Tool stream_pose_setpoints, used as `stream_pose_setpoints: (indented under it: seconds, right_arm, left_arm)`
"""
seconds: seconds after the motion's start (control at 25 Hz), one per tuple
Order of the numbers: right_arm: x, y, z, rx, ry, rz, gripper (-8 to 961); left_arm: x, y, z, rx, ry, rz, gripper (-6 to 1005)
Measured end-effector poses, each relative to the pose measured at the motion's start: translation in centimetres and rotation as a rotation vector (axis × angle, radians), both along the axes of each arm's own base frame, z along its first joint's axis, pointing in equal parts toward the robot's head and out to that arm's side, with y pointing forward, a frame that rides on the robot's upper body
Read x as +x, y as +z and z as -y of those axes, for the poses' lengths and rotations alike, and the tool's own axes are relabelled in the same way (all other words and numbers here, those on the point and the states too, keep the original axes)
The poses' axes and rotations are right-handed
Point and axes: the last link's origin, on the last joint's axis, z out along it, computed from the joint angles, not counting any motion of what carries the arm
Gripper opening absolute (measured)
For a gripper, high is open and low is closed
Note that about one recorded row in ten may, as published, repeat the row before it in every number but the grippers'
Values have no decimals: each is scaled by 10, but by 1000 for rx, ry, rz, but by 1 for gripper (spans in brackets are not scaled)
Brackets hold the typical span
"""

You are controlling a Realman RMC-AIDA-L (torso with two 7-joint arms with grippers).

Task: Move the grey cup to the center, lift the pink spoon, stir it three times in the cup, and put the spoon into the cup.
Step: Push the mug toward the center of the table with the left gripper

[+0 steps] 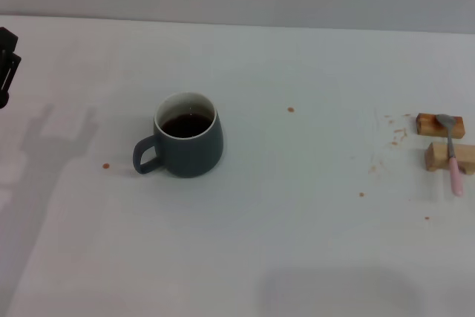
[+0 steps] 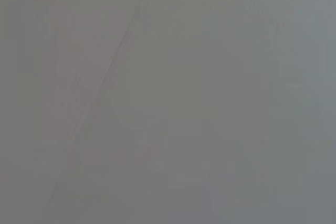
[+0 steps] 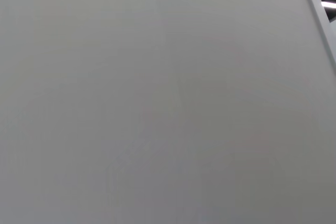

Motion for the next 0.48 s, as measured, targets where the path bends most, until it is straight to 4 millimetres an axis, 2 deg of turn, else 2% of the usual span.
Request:
stream_pose_setpoints:
  seconds: [0.48]
  right_arm:
    - [-7, -5, -16, -37, 36, -7, 732]
  left_arm:
    - [-2, -9, -22, -72, 59, -38, 785]
